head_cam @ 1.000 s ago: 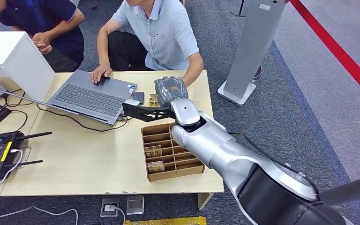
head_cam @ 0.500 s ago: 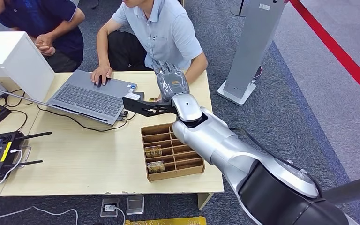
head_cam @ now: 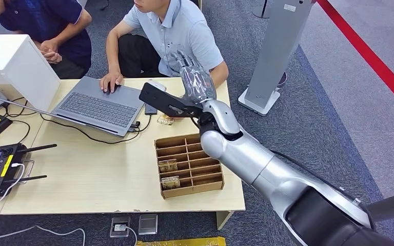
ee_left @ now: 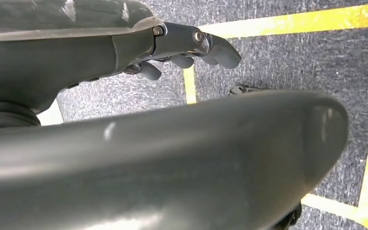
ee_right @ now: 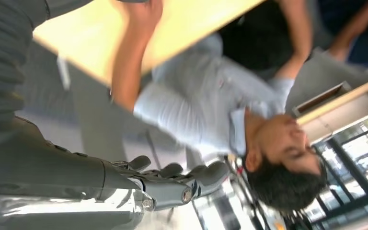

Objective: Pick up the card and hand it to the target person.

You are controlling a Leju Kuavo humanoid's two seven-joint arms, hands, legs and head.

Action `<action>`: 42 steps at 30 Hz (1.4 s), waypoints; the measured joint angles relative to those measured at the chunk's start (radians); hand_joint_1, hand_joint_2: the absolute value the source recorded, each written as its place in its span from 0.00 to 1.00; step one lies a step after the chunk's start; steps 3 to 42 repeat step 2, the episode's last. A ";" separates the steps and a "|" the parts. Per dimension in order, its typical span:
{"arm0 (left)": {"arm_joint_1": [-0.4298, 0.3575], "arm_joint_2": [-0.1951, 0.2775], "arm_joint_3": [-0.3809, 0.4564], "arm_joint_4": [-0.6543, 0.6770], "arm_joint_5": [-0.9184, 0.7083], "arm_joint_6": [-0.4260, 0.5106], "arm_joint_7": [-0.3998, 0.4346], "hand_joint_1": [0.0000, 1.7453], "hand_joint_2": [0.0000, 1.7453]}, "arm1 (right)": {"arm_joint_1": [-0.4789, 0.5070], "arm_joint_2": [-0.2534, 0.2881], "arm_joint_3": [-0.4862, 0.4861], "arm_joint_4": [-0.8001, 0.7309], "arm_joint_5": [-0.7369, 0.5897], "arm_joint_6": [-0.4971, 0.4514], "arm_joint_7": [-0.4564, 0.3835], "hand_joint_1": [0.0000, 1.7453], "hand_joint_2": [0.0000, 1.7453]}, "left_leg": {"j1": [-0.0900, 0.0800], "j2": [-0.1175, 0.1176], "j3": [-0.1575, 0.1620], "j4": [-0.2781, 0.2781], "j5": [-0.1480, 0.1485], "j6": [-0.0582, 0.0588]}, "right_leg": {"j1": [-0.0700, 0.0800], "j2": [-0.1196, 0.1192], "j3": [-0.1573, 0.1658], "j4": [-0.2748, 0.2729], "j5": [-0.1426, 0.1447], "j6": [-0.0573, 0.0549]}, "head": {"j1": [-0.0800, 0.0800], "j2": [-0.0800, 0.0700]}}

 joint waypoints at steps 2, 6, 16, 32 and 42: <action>0.003 0.000 0.000 0.000 0.003 0.002 -0.001 0.00 0.00 | 0.059 -0.032 -0.026 -0.091 -0.055 0.005 -0.010 0.00 1.00 | 0.000 0.000 0.000 0.000 0.000 0.000 | 0.000 0.000 0.000 0.000 0.000 0.000 | 0.001 0.000; 0.003 0.000 0.000 0.000 0.003 0.002 -0.001 0.00 0.00 | 0.059 -0.032 -0.026 -0.091 -0.055 0.005 -0.010 0.00 1.00 | 0.000 0.000 0.000 0.000 0.000 0.000 | 0.000 0.000 0.000 0.000 0.000 0.000 | 0.001 0.000; 0.003 0.000 0.000 0.000 0.003 0.002 -0.001 0.00 0.00 | 0.059 -0.032 -0.026 -0.091 -0.055 0.005 -0.010 0.00 1.00 | 0.000 0.000 0.000 0.000 0.000 0.000 | 0.000 0.000 0.000 0.000 0.000 0.000 | 0.001 0.000; 0.003 0.000 0.000 0.000 0.003 0.002 -0.001 0.00 0.00 | 0.059 -0.032 -0.026 -0.091 -0.055 0.005 -0.010 0.00 1.00 | 0.000 0.000 0.000 0.000 0.000 0.000 | 0.000 0.000 0.000 0.000 0.000 0.000 | 0.001 0.000; 0.003 0.000 0.000 0.000 0.003 0.002 -0.001 0.00 0.00 | 0.059 -0.032 -0.026 -0.091 -0.055 0.005 -0.010 0.00 1.00 | 0.000 0.000 0.000 0.000 0.000 0.000 | 0.000 0.000 0.000 0.000 0.000 0.000 | 0.001 0.000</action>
